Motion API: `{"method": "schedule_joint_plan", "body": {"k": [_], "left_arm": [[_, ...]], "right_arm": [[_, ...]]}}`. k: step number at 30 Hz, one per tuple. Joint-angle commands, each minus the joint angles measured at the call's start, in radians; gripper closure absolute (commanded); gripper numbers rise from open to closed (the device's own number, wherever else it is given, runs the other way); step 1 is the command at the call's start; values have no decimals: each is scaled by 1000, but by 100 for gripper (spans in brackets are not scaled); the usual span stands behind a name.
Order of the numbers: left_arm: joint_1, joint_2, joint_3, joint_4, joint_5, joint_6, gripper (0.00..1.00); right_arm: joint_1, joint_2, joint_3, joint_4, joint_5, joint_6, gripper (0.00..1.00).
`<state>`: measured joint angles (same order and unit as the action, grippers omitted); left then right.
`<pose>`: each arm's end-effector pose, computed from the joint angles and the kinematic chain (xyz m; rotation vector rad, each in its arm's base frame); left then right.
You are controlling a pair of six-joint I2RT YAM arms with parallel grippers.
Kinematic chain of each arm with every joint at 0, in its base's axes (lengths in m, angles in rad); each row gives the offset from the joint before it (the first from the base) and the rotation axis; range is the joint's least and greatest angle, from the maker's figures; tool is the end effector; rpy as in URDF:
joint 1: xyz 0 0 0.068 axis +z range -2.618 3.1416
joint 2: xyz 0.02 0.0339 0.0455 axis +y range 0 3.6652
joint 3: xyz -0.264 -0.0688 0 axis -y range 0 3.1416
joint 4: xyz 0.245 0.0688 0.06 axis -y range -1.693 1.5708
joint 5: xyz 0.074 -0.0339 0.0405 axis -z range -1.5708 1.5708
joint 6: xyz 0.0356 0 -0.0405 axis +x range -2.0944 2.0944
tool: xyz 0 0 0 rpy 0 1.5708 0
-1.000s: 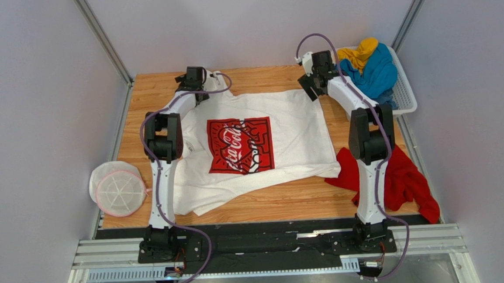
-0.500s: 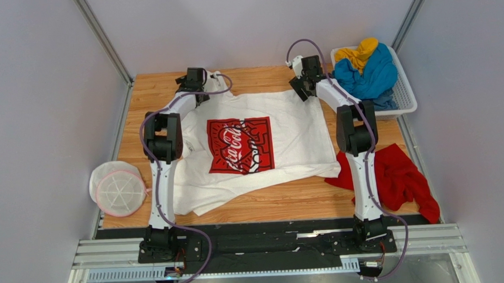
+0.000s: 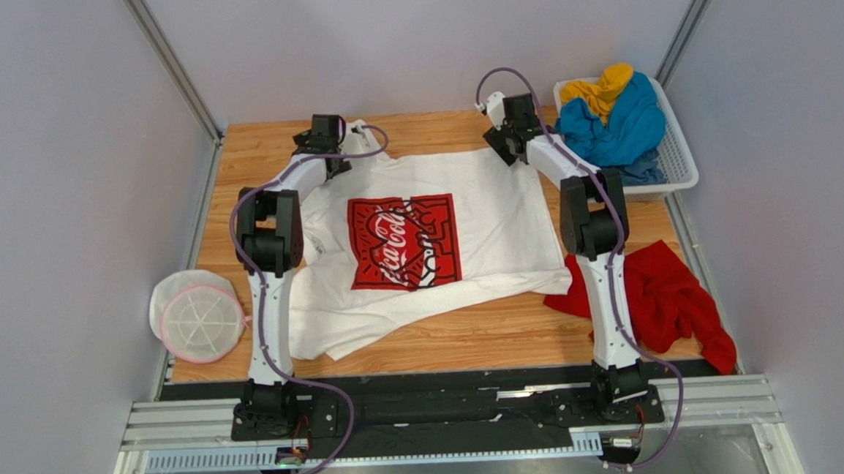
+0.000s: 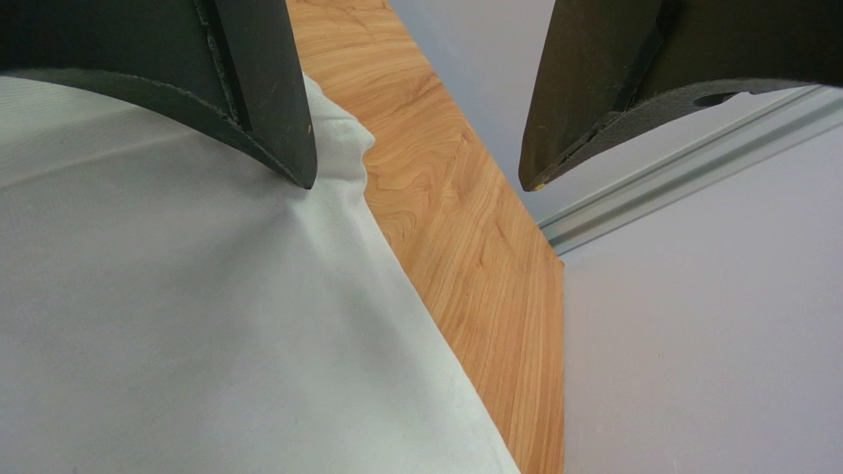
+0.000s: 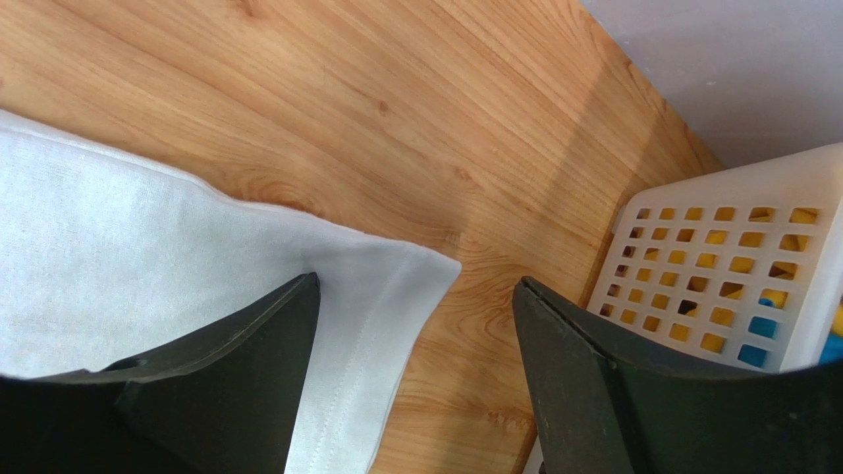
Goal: Fold and stack the t-shirts
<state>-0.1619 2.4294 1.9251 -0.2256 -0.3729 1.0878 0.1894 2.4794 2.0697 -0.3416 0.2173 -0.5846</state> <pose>0.5382 -0.0748 0.1487 1.2404 2.0661 0.8848 0.5478 0.0972 0.1590 -0.7807 2.2095 -0.4499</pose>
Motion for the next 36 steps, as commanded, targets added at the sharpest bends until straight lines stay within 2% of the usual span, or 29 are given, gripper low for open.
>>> {"method": "schedule_joint_plan", "body": {"k": [1,10,17,25,30,36], "left_arm": [[8,5,8,22,-26,44,16],[44,42,2,34,-55,72,18],[42,-36,-127,42,-43,73,20],[42,-99,-239,80,-46,73,22],[42,-72,-163,78,-54,34,22],[39,48,76,31,-95,44,22]], "right_arm": [[-13,30,-26,30,50,-52,23],[-44,-42,-164,52,88,-70,24],[-56,-148,-321,64,90,-67,25],[-56,-200,-385,65,85,-57,27],[-53,-192,-352,35,83,-50,27],[-53,-146,-269,16,99,-61,27]]}}
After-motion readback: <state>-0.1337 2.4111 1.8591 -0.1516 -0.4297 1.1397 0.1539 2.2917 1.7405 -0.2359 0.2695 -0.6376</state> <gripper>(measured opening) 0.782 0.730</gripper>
